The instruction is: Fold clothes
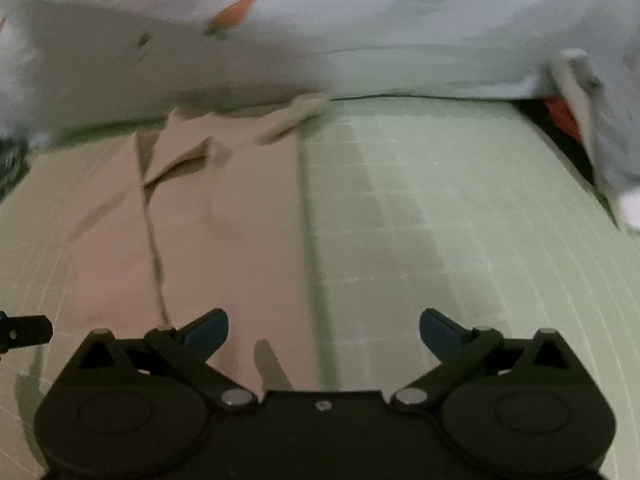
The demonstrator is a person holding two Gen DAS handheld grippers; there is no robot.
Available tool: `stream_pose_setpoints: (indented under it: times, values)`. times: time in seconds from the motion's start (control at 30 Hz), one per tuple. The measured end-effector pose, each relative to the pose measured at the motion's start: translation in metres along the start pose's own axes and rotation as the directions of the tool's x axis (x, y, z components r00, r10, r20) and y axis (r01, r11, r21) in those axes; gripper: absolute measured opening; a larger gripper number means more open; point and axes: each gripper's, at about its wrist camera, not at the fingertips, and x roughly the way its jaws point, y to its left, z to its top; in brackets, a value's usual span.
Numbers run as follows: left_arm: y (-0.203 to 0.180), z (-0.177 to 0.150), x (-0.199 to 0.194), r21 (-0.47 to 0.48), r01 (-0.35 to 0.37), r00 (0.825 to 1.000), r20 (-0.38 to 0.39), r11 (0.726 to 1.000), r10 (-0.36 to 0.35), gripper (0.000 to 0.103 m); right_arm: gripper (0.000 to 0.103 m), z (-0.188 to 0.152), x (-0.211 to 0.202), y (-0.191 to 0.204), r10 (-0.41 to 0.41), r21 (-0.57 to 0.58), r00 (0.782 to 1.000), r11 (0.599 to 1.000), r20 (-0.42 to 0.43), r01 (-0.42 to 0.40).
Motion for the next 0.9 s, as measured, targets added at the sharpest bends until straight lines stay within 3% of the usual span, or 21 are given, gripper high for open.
stream_pose_setpoints:
  times: [0.07, 0.33, 0.4, 0.5, 0.73, 0.8, 0.87, 0.9]
  values:
    - [0.008, 0.001, 0.005, -0.028, -0.022, 0.999, -0.023, 0.999, 0.022, 0.088, 0.103, 0.006, 0.007, 0.019, -0.001, -0.068, 1.0, 0.998, -0.002, 0.001]
    - [0.025, 0.011, 0.027, -0.051, -0.093, 0.991, -0.096, 0.994, 0.088, 0.089, 0.1, 0.02, 0.021, 0.067, 0.145, -0.161, 0.989, 0.976, -0.032, -0.149]
    - [0.027, 0.013, 0.03, -0.044, -0.093, 0.99, -0.106, 0.995, 0.088, 0.089, 0.083, 0.021, 0.024, 0.076, 0.149, -0.185, 0.988, 0.97, -0.043, -0.155]
    - [0.025, 0.015, 0.035, -0.017, -0.081, 0.991, -0.109, 0.997, 0.079, 0.092, 0.07, 0.021, 0.028, 0.086, 0.153, -0.203, 0.987, 0.966, -0.059, -0.161]
    - [0.017, 0.015, 0.04, 0.065, -0.076, 0.992, -0.096, 0.995, 0.082, 0.098, 0.049, 0.02, 0.032, 0.091, 0.198, -0.161, 0.976, 0.964, -0.087, -0.21]
    - [0.018, 0.016, 0.04, 0.07, -0.066, 0.993, -0.097, 0.995, 0.072, 0.098, 0.023, 0.02, 0.029, 0.092, 0.211, -0.164, 0.974, 0.961, -0.082, -0.222]
    - [0.02, 0.018, 0.039, 0.06, -0.054, 0.993, -0.098, 0.997, 0.06, 0.098, 0.004, 0.02, 0.023, 0.092, 0.224, -0.169, 0.972, 0.957, -0.072, -0.234]
    - [0.02, 0.019, 0.037, 0.053, -0.049, 0.994, -0.093, 0.997, 0.054, 0.098, 0.003, 0.02, 0.02, 0.092, 0.231, -0.172, 0.971, 0.956, -0.067, -0.239]
